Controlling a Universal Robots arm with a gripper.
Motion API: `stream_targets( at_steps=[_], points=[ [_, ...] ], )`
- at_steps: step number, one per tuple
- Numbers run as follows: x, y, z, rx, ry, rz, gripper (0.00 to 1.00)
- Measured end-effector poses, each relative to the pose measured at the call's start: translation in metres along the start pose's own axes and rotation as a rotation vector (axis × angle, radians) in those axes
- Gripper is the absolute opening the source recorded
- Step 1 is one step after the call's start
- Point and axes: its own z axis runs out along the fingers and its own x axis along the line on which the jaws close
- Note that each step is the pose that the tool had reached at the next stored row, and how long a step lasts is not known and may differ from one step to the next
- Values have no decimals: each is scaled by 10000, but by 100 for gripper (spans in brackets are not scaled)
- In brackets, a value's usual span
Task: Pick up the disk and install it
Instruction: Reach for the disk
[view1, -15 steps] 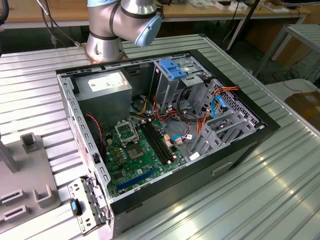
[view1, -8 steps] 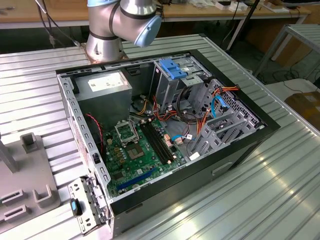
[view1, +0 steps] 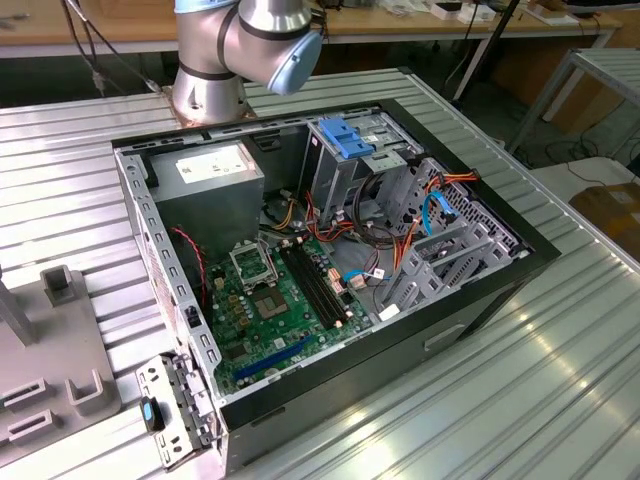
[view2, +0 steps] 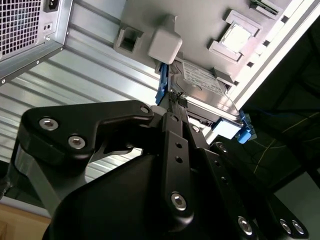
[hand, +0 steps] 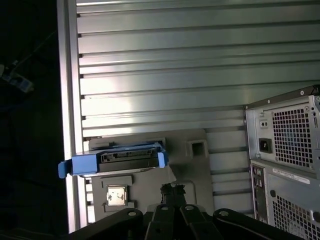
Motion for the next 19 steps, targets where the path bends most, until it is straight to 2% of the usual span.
stream_targets(
  at_steps=[4, 5, 7, 19],
  points=[
    [102, -8, -3, 0, 1, 0, 11],
    [156, -11, -5, 0, 1, 1, 11],
    [213, -16, -7, 1, 2, -1, 11],
    [460, -34, -14, 1, 1, 0, 11]
  ],
)
